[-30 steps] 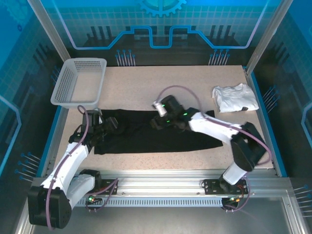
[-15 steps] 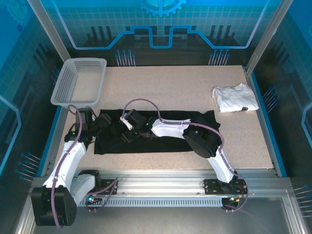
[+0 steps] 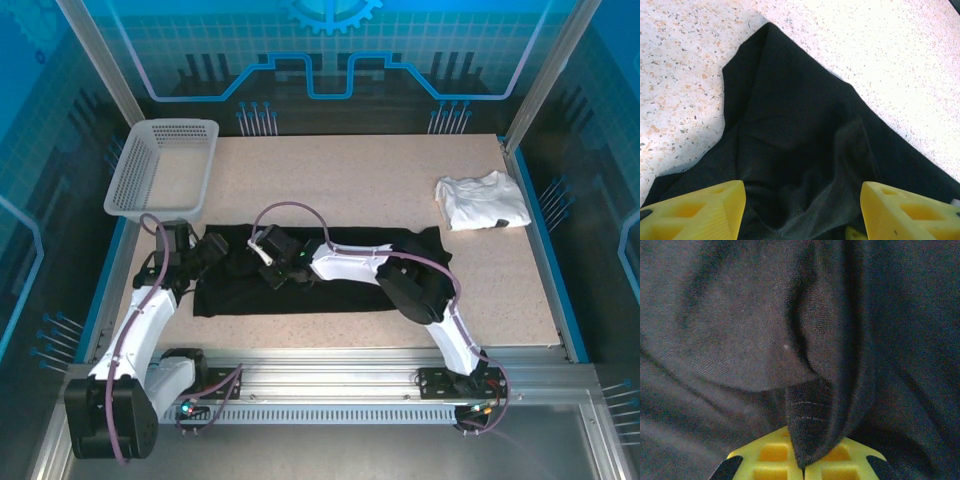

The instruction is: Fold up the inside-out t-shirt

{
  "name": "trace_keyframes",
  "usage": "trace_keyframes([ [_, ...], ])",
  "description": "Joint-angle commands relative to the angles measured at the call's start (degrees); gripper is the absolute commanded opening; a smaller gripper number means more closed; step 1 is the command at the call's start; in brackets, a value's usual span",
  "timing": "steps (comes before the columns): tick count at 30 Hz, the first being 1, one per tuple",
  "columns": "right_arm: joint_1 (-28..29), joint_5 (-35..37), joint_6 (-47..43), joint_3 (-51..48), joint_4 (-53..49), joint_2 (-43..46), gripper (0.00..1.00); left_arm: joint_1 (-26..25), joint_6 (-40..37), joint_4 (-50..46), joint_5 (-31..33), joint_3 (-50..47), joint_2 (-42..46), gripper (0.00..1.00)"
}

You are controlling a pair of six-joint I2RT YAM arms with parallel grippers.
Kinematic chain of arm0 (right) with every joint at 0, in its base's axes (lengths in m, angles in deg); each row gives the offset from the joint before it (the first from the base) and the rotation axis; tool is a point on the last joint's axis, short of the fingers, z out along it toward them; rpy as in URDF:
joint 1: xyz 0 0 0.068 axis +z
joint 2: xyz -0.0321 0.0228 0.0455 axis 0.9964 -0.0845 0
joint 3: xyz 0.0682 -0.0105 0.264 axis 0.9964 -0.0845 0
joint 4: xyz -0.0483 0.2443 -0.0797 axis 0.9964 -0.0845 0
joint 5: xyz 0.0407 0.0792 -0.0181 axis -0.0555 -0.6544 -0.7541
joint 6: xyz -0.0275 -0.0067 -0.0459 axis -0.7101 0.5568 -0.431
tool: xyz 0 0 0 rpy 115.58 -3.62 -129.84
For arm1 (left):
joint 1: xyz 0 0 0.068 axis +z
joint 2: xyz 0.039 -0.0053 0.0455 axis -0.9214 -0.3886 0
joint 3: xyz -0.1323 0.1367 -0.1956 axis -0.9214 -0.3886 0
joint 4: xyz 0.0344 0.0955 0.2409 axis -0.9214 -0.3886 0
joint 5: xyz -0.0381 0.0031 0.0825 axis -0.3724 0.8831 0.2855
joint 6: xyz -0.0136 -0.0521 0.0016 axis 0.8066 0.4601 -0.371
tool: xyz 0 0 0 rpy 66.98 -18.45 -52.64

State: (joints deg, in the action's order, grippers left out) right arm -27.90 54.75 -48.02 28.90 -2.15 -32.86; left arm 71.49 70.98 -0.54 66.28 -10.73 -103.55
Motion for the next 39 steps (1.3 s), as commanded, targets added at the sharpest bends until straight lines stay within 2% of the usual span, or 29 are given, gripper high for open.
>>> trace_keyframes([
  [1, -0.55, -4.08, -4.37, -1.98, -0.37, 6.34, 0.03, 0.44, 0.86, 0.08, -1.23, 2.33, -0.63, 0.63],
  [8, -1.34, -13.0, -12.93, -4.51, -5.11, 9.61, 0.05, 0.56, 0.26, -0.94, -1.23, 3.31, -0.79, 0.64],
  [10, -1.43, -15.53, -16.38, -4.67, -7.43, 9.37, 0.1, 0.56, 0.05, -0.99, -1.16, 3.2, -0.75, 0.64],
  [15, -3.16, -19.44, -20.78, -5.65, -11.39, 9.97, 0.36, 0.67, -0.18, -1.34, -0.99, 3.19, -0.82, 0.64],
  [19, -6.51, -26.2, -16.71, -6.91, -5.4, 11.83, 0.46, 0.74, -0.17, -1.16, -0.87, 3.29, -0.84, 0.64],
  [22, -7.23, -24.87, -11.98, -2.43, -4.08, 7.91, 0.52, 0.85, 0.17, -0.79, -1.06, 3.32, -0.94, 0.65],
  [27, -9.04, -25.4, -5.22, 8.46, -6.15, -1.11, 0.54, 1.0, 0.12, -1.26, -1.42, 3.84, -1.03, 0.65],
  [32, -9.05, -25.08, -4.56, 17.61, -10.58, -9.01, 0.51, 1.26, 0.1, -1.23, -1.63, 3.97, -0.95, 0.65],
  [39, -9.14, -24.1, -4.51, 20.89, -12.18, -13.25, 0.46, 1.44, 0.32, -1.9, -1.9, 4.63, -0.52, 0.65],
])
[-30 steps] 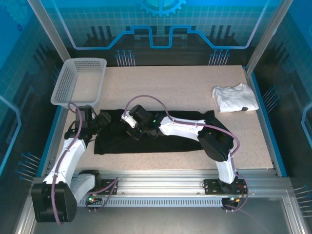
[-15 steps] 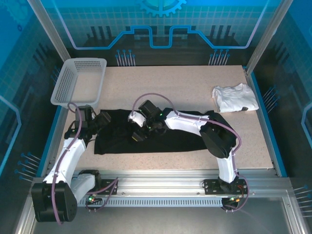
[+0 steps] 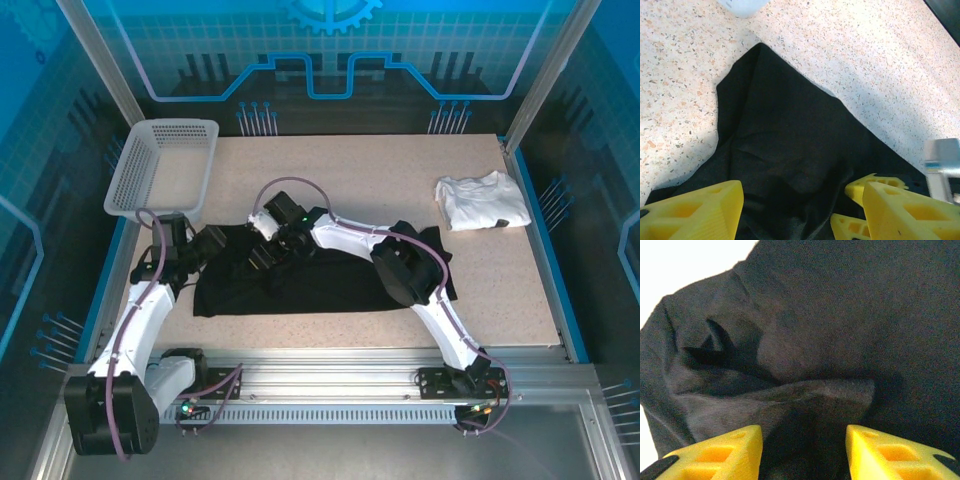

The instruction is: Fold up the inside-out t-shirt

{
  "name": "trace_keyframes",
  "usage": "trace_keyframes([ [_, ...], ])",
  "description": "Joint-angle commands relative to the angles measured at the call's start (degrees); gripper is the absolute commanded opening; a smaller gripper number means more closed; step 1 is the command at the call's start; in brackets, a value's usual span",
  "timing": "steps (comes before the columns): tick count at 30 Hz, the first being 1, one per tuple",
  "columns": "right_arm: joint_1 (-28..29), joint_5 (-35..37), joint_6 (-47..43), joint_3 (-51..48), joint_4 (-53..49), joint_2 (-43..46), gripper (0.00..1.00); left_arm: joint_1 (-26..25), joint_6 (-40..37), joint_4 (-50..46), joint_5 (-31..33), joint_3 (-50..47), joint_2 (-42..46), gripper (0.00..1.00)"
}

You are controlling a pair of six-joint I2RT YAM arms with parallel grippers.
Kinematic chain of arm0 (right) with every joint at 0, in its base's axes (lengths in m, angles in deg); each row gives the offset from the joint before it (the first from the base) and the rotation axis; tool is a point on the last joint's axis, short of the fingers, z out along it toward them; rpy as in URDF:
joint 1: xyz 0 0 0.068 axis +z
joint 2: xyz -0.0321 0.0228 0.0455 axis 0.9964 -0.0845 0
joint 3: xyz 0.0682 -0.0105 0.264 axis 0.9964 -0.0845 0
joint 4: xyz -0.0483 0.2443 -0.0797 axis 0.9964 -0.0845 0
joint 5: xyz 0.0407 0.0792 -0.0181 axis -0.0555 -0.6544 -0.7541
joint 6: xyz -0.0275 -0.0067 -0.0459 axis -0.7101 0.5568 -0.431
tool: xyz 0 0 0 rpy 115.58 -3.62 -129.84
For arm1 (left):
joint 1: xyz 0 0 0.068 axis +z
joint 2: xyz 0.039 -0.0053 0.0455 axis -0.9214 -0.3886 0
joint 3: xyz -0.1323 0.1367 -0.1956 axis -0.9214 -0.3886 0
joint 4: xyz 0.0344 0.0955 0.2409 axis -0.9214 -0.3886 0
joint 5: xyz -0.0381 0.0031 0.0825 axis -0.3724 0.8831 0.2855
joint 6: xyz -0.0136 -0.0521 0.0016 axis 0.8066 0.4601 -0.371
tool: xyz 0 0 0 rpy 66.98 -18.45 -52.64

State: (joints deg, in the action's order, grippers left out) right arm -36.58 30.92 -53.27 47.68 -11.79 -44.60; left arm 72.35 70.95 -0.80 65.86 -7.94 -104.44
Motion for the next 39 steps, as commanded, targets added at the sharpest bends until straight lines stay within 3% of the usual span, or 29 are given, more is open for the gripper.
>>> trace_keyframes([
  [1, -0.5, -0.09, 0.69, 1.75, -2.37, -1.49, 0.44, 0.59, 0.41, -1.62, -1.66, 1.87, 0.39, 0.65],
  [10, -0.33, -1.47, 2.92, -2.6, 1.79, 2.31, 0.13, 0.76, 1.24, -1.71, -2.93, 2.69, 0.58, 0.65],
  [15, 0.99, -4.25, 3.72, -6.74, 5.29, 6.29, 0.07, 3.06, 1.98, -2.85, -5.57, 4.58, 1.02, 0.67],
  [21, 3.87, -5.99, 3.85, -11.27, 8.95, 10.48, 0.07, 6.24, 2.82, -4.25, -9.14, 7.52, 0.84, 0.69],
  [29, 9.45, -8.93, 5.55, -10.77, 10.14, 8.5, 0.09, 10.08, 1.86, -6.04, -10.74, 10.18, 0.66, 0.7],
  [39, 12.62, -14.23, 5.12, -10.27, 8.3, 7.92, 0.29, 11.93, 1.93, -5.88, -12.77, 10.56, 0.47, 0.71],
])
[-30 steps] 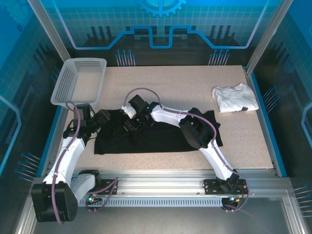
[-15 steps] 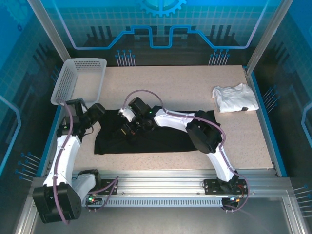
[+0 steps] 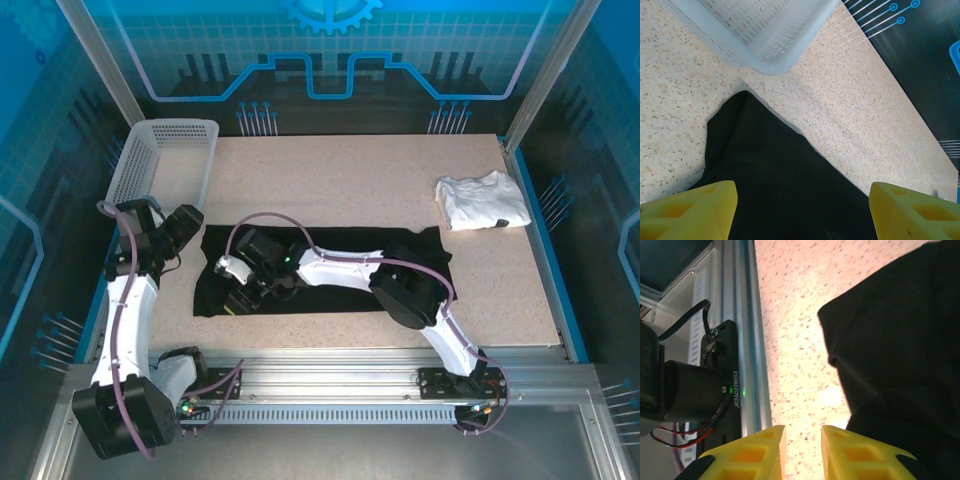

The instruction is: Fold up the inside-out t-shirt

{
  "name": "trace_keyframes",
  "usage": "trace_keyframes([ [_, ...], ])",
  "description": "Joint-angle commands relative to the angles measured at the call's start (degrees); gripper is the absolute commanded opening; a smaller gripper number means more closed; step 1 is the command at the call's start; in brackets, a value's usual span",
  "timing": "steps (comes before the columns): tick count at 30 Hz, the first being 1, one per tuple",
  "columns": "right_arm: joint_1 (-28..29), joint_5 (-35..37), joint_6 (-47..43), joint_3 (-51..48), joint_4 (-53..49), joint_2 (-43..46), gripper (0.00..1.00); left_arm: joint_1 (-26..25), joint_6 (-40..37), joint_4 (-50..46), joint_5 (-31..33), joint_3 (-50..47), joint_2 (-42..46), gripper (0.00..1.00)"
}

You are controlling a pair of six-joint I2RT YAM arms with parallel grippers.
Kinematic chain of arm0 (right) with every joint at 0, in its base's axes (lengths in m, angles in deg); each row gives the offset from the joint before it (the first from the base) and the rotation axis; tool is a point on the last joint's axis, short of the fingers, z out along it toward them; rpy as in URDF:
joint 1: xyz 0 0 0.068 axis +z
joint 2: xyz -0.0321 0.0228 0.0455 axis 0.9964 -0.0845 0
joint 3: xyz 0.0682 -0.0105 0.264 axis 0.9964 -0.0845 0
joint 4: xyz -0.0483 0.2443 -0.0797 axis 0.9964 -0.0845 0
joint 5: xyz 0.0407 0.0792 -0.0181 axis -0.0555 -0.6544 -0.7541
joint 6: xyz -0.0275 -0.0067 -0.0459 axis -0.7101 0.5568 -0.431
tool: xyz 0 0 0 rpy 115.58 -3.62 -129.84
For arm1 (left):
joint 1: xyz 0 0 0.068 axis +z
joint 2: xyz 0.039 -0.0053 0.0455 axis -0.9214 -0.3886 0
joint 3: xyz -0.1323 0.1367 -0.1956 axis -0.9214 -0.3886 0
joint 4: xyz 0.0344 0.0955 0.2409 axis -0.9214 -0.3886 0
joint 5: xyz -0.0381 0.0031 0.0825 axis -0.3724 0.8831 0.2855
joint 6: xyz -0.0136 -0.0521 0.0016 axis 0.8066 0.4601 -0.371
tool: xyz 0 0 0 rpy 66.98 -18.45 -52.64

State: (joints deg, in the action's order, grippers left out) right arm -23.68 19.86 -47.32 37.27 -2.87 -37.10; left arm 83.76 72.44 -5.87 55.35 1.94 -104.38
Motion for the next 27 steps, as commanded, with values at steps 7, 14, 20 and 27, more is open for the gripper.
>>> trace_keyframes([
  [7, -6.07, -4.35, -0.72, -10.36, 3.43, 11.95, 0.36, -0.67, 2.03, -0.05, -4.19, -2.84, 0.74, 0.72],
  [14, -13.3, -1.52, 0.53, -22.26, 5.87, 20.88, 0.43, -9.5, 0.67, 2.25, 7.48, -9.59, -1.62, 0.75],
  [20, -16.42, -1.39, 0.84, -27.12, 7.79, 24.93, 0.59, -12.68, -3.65, 3.76, 18.31, -9.39, -11.33, 0.88],
  [27, -17.67, -1.85, 0.04, -29.95, 9.17, 27.01, 0.65, -13.37, -8.27, 3.52, 19.69, -6.81, -20.84, 0.99],
])
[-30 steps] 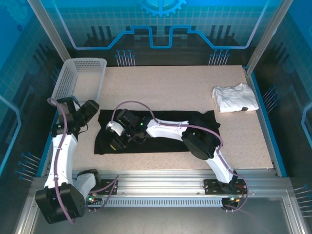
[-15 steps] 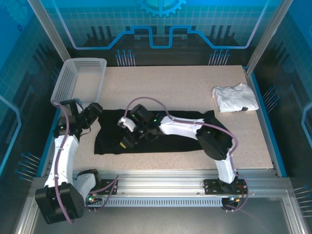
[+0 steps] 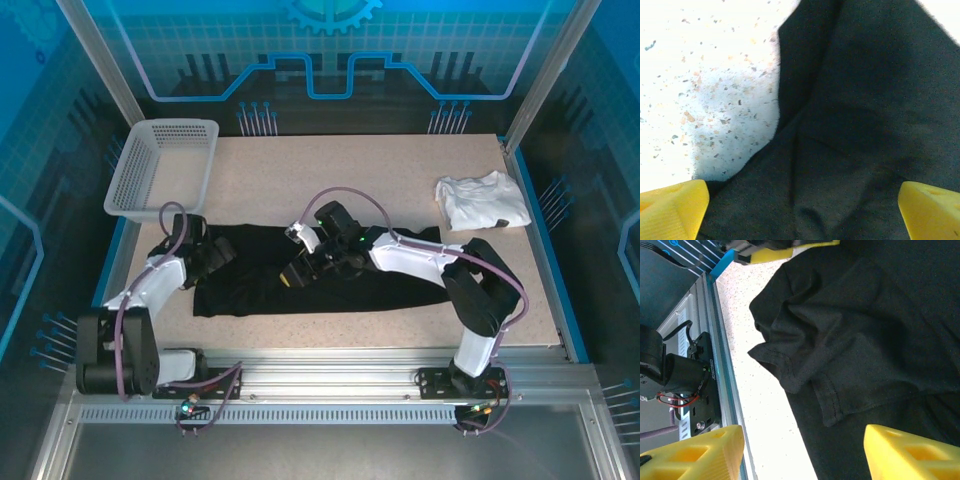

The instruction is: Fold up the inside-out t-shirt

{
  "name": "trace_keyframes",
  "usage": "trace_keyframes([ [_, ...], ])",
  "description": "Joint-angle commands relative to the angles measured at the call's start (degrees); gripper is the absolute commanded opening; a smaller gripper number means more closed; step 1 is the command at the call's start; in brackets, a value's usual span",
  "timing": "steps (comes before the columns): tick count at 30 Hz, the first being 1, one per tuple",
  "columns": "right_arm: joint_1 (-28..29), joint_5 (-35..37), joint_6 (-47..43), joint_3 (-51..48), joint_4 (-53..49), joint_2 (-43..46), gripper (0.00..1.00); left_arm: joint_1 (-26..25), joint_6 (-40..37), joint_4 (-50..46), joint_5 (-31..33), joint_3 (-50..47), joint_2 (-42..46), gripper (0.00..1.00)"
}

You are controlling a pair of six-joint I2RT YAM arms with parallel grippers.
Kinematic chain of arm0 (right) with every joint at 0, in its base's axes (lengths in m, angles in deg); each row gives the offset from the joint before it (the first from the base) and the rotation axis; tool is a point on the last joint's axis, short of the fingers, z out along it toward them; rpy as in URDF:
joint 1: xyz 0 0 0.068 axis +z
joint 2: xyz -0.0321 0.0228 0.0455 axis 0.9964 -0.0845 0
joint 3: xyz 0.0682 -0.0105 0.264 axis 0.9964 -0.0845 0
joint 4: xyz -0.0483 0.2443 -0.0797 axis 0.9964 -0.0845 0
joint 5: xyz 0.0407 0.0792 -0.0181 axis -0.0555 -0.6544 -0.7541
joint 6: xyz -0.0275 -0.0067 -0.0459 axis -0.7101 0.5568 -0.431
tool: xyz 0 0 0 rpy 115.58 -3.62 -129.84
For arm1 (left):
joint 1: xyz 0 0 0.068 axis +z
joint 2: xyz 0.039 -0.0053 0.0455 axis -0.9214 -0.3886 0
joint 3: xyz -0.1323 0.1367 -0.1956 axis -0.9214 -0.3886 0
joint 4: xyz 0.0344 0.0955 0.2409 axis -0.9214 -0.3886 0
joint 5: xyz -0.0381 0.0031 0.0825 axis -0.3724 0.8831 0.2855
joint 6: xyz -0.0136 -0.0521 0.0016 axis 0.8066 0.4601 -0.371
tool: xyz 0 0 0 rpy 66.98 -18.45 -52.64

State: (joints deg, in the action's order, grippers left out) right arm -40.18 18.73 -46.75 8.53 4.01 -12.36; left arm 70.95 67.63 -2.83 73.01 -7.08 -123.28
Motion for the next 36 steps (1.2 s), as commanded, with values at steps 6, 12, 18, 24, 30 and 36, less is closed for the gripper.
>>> trace_keyframes([
  [6, -1.55, -1.42, 0.78, -3.18, 4.63, 3.01, 0.65, -0.54, -5.47, -1.01, -1.58, 7.56, -11.01, 0.99],
  [12, -1.55, -0.98, 1.31, -4.58, 5.57, 4.04, 0.65, -0.74, -6.92, -1.89, -7.49, 11.58, -18.5, 0.99],
  [18, -1.59, -0.54, 1.95, -5.23, 5.66, 4.9, 0.64, -2.14, -6.51, -1.64, -10.07, 11.12, -19.75, 0.91],
  [24, -1.51, 0.16, 2.21, -5.28, 5.24, 5.19, 0.64, -3.59, -5.78, -1.75, -7.41, 9.48, -17.24, 0.93],
  [30, -1.52, 0.9, 2.35, -5.44, 4.75, 5.88, 0.64, -3.9, -5.19, 1.53, -9.86, 6.74, -15.14, 0.85],
  [36, -1.49, 1.59, 2.74, -6.19, 4.93, 6.83, 0.64, -4.08, -5.89, 1.97, -13.88, 7.37, -18.52, 0.75],
])
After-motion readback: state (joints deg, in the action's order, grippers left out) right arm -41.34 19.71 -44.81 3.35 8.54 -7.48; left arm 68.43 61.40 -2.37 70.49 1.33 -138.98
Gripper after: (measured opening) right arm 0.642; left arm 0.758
